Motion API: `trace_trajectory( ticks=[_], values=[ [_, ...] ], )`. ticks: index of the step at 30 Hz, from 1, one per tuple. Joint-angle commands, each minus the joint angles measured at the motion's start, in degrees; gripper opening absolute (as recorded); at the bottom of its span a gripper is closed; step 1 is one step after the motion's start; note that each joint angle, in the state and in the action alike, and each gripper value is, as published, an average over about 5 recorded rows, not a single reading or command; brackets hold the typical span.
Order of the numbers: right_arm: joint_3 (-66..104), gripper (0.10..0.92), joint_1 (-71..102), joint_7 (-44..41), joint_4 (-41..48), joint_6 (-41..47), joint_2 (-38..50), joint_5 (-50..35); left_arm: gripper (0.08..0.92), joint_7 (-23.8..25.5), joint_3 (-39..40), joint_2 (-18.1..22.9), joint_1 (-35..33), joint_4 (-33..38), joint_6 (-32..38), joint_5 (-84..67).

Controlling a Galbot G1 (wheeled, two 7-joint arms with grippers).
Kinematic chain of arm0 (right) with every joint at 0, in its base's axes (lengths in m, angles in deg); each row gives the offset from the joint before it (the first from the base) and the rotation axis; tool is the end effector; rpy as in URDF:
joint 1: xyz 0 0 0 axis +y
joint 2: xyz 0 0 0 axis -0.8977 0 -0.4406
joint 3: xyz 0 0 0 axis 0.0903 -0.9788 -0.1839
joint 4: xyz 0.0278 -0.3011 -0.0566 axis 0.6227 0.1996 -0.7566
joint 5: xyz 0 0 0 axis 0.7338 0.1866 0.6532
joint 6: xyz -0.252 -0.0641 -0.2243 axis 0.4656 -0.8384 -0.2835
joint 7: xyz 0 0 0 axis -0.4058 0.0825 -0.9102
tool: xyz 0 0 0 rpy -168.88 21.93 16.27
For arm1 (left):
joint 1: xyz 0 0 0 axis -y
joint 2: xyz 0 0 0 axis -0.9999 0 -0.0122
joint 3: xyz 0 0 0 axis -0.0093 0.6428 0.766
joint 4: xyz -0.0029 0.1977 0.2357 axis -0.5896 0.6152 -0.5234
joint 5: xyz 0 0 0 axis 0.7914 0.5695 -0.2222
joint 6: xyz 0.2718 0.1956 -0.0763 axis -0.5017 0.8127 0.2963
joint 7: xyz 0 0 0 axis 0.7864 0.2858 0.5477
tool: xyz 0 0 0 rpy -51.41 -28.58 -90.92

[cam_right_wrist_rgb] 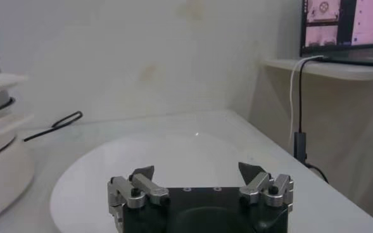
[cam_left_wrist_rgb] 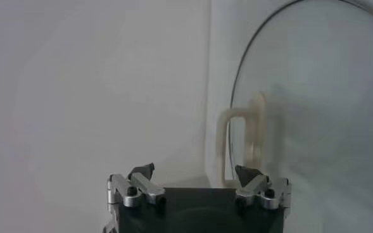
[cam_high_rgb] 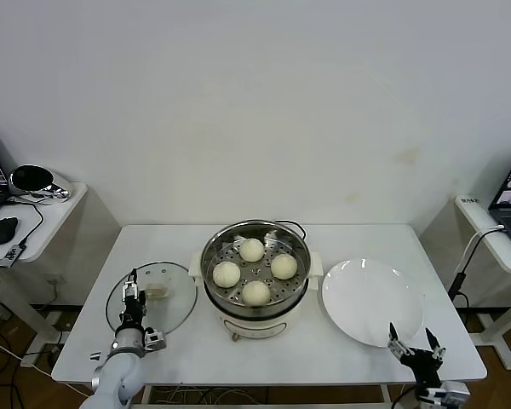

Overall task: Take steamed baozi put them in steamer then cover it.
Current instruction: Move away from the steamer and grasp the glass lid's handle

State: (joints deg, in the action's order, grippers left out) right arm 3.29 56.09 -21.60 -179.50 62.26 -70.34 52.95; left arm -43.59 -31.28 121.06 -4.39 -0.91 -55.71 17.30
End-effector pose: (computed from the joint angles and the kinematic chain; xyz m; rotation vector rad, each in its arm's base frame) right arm 0.1710 -0.1244 -0.3459 -0.2663 -2.8787 -0.1146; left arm 0.3104 0.0933 -0.3881 0.1015 -2.0352 -2.0375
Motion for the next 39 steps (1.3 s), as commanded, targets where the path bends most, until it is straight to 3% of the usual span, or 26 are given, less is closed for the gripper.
trace_trajectory(
  ticks=[1,18,26,39],
  values=[
    [-0.1,0.823,0.0,0.0,0.8,-0.5,-0.3,0.7,0.823,-0.3,0.4,0.5,2.2,-2.0,-1.9,-0.6],
    [-0.4,0.823,-0.8,0.0,1.7,-0.3,-0.9,1.1,0.823,-0.3,1.3,1.3,5.9,-5.7,-2.3,-1.2],
    [-0.1,0.823,-0.7,0.0,2.0,-0.3,-1.1,1.1,0.814,-2.9,1.7,1.2,6.7,-8.5,-2.2,-2.6],
    [0.0,0.823,-0.5,0.0,1.9,-0.4,-1.5,1.5,0.463,-4.1,2.0,0.7,7.2,-10.8,-0.9,-3.3]
  ],
)
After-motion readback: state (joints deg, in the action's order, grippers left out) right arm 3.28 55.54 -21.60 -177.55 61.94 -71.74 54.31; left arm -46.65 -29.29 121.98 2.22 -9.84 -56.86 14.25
